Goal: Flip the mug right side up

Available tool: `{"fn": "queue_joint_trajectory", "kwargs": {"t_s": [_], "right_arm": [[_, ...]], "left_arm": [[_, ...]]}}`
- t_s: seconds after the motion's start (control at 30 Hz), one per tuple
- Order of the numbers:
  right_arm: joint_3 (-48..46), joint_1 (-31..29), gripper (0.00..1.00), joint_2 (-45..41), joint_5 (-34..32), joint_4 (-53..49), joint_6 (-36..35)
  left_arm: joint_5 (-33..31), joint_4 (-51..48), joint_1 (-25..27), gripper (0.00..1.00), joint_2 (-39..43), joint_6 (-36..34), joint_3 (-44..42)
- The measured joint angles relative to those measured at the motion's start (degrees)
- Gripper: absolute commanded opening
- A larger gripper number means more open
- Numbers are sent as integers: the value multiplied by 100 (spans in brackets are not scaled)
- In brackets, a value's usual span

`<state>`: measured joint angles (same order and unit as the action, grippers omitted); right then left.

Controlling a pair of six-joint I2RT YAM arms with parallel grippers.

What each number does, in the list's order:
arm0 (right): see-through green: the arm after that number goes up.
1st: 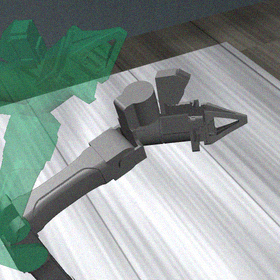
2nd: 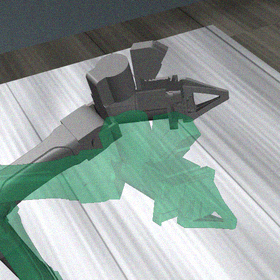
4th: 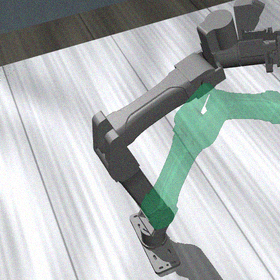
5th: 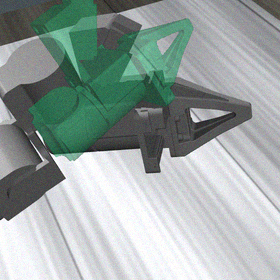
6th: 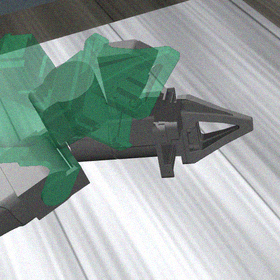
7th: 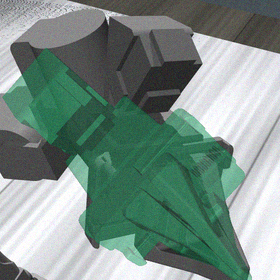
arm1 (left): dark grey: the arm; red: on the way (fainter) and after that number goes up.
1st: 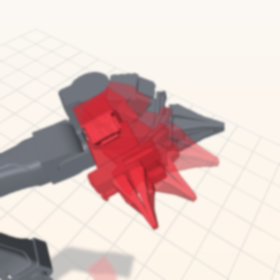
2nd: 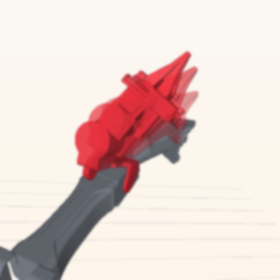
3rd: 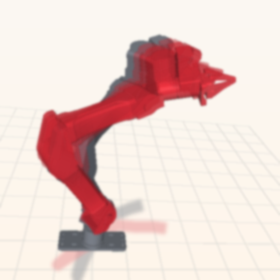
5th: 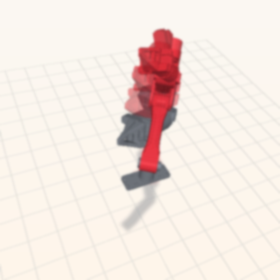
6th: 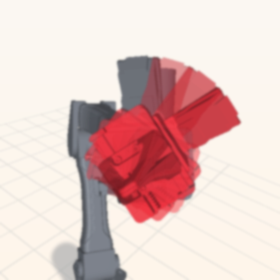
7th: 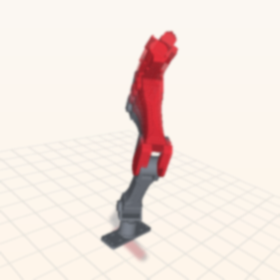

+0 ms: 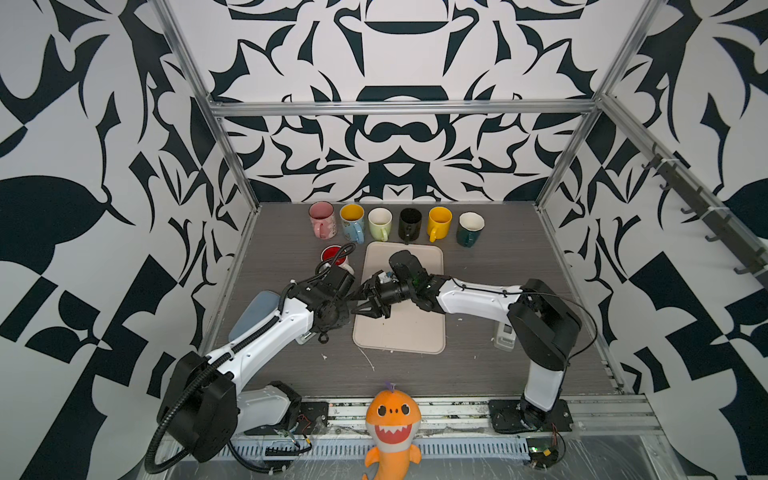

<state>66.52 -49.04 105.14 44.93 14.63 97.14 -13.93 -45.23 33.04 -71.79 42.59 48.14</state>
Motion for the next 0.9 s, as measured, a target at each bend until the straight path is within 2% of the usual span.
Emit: {"fn": "queue_joint_trajectory", "kwargs": {"t_s": [0.2,0.27,0.3,0.47,0.8,0.83,0.9], "right_arm": [[-146,79,42,-306,-24,-621,-428],[-162,109,42,-352,-28,-763,-514],[-179,116,42,-367,-31,-798,-553],[-195,155,42,-385,-44,-975,-682],[-225,214,43,-437,-105,-1272,-887],[-234,221,43,-481,-127,-1333,-918],[-243,249,43,-612,-160,-1515,-1038]], "left_arm": [[-22,160,-2,2,-63,0,0],[-22,166,-2,18,-63,0,0],[-22,168,-2,21,-63,-7,0],[-15,227,0,35,-61,-26,-2],[39,249,0,51,22,-59,-2],[44,236,0,59,72,-57,0],[52,164,0,68,269,-63,15]]}}
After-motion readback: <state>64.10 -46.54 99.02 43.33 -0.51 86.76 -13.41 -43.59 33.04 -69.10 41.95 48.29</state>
